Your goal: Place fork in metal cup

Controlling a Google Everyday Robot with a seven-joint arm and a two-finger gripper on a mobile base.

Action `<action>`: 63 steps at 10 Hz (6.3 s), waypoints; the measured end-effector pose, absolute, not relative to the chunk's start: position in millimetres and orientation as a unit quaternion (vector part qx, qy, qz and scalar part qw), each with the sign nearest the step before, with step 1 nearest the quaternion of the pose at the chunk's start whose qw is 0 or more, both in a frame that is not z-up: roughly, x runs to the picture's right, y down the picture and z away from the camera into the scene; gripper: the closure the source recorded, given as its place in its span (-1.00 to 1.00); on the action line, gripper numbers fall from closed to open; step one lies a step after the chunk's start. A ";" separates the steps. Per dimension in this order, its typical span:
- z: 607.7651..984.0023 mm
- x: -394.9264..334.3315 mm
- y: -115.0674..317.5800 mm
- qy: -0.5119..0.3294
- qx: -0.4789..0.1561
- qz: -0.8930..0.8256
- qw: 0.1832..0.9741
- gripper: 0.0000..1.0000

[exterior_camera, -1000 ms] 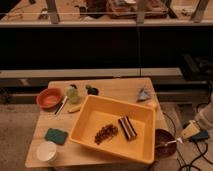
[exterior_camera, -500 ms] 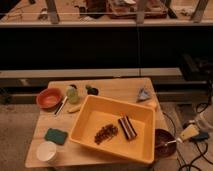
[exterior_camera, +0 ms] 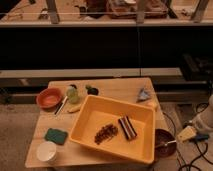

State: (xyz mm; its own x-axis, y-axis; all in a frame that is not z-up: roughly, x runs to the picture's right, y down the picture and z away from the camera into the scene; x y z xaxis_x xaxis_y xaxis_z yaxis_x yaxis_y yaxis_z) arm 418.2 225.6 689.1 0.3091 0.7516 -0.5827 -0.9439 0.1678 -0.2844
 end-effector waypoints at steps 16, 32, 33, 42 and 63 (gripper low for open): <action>684.7 393.2 241.5 0.152 -0.345 0.559 0.738 1.00; 583.3 357.5 43.1 0.114 -0.246 0.461 0.845 1.00; 583.2 351.0 28.9 0.110 -0.238 0.457 0.850 1.00; 588.1 270.1 -58.8 0.056 -0.195 0.427 0.881 1.00; 690.6 98.6 -90.1 -0.107 -0.165 0.461 0.866 1.00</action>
